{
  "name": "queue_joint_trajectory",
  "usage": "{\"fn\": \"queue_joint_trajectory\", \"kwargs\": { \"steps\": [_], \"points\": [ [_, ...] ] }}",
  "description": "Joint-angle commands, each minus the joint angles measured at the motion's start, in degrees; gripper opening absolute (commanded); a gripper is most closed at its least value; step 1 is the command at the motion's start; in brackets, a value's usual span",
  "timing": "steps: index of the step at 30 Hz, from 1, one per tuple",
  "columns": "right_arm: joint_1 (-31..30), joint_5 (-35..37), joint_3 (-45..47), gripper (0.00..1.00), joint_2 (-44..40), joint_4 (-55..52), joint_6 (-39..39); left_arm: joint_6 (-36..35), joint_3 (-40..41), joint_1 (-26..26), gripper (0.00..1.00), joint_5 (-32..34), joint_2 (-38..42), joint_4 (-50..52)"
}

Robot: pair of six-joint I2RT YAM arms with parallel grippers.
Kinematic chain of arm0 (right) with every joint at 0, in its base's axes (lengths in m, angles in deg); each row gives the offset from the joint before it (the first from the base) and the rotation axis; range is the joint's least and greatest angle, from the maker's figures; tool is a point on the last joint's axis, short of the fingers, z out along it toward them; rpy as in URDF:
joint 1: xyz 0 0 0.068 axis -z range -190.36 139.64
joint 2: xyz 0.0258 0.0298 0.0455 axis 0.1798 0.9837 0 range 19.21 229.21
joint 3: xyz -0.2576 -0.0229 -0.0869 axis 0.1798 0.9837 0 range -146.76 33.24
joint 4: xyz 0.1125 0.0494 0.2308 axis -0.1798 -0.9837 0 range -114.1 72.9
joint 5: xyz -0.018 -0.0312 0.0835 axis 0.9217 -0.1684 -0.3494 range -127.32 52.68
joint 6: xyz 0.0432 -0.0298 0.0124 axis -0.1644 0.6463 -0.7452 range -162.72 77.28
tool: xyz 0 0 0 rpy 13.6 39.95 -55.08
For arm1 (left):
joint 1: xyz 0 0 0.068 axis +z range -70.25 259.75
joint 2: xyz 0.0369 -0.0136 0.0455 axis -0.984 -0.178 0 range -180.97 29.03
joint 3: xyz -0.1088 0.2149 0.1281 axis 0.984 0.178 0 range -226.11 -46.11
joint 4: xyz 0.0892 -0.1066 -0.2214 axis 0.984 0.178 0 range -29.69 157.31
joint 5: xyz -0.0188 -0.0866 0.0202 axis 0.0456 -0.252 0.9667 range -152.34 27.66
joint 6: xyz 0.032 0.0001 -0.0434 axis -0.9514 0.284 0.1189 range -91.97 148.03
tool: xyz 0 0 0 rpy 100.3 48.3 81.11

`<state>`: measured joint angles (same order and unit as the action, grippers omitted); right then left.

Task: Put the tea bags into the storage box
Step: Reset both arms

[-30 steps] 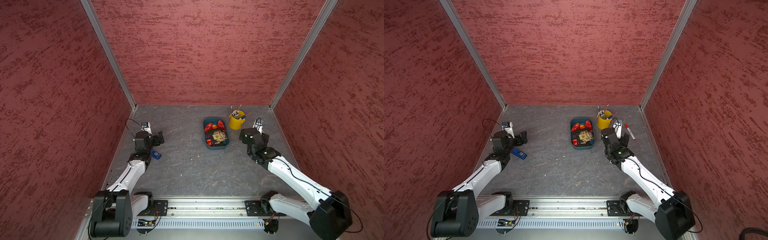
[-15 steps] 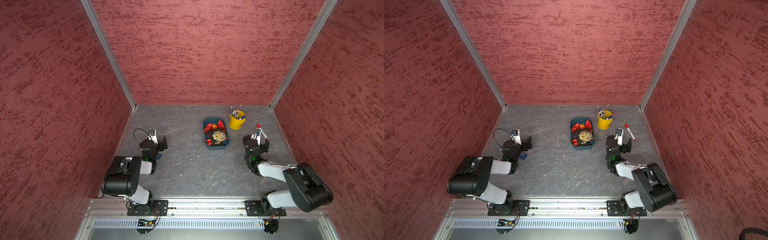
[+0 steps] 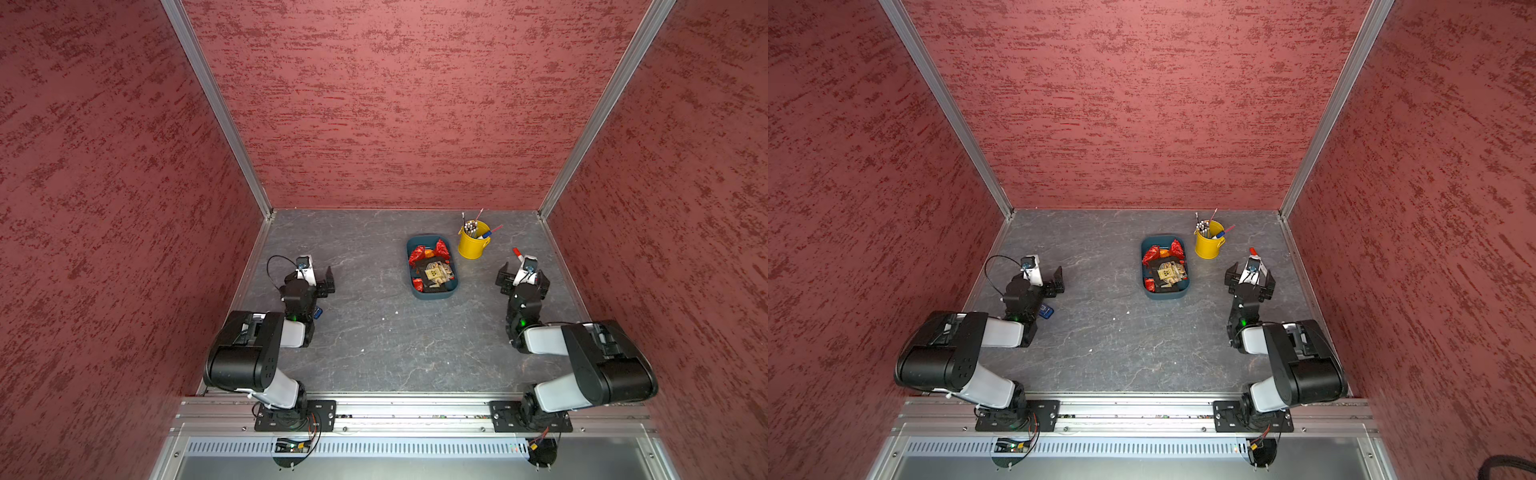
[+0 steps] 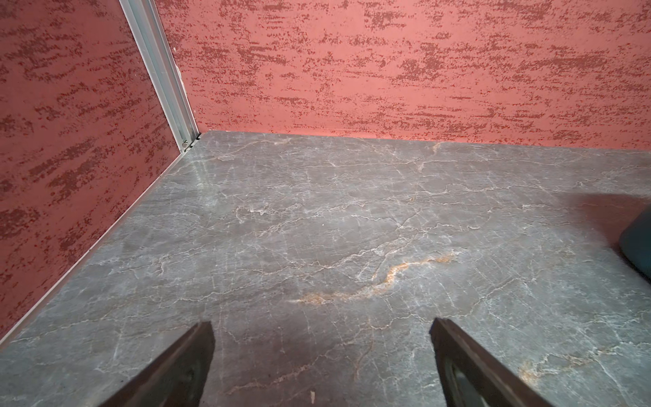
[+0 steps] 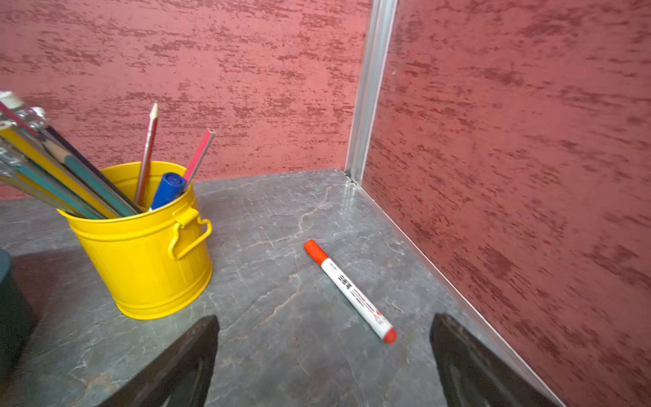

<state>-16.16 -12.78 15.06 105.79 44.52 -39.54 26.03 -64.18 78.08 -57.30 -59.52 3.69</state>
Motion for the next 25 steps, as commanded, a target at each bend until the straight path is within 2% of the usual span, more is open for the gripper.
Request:
{"fn": "queue_joint_trajectory", "kwargs": {
  "steps": [1,2,3,5,15,20,25],
  "points": [
    [0.3,-10.9,0.0,0.98,2.0,-1.9,-1.7,-0.6,-0.8,0.0,1.00,0.7,0.1,-1.3],
    [0.2,-11.0,0.4,0.98,1.8,-1.7,-1.8,-0.6,-0.7,0.0,1.00,0.7,0.1,-1.3],
    [0.1,-10.2,1.2,0.98,3.7,3.5,-0.7,-0.6,-0.7,-0.1,1.00,0.8,0.1,-1.5],
    [-0.1,-9.7,0.8,0.98,2.5,0.5,-1.4,-0.5,-0.9,0.0,1.00,0.6,0.0,-1.1],
    [-0.2,-9.7,1.1,0.99,3.1,2.2,-0.9,-0.5,-1.0,0.0,1.00,0.5,0.1,-0.8],
    [0.0,-10.4,-1.8,0.98,2.9,-3.3,-1.1,0.0,-2.0,0.7,1.00,-0.2,0.1,0.9],
    [0.1,-10.6,-1.6,0.98,2.9,-3.2,-1.1,0.1,-1.9,0.9,1.00,-0.7,0.1,1.2]
  ]
}}
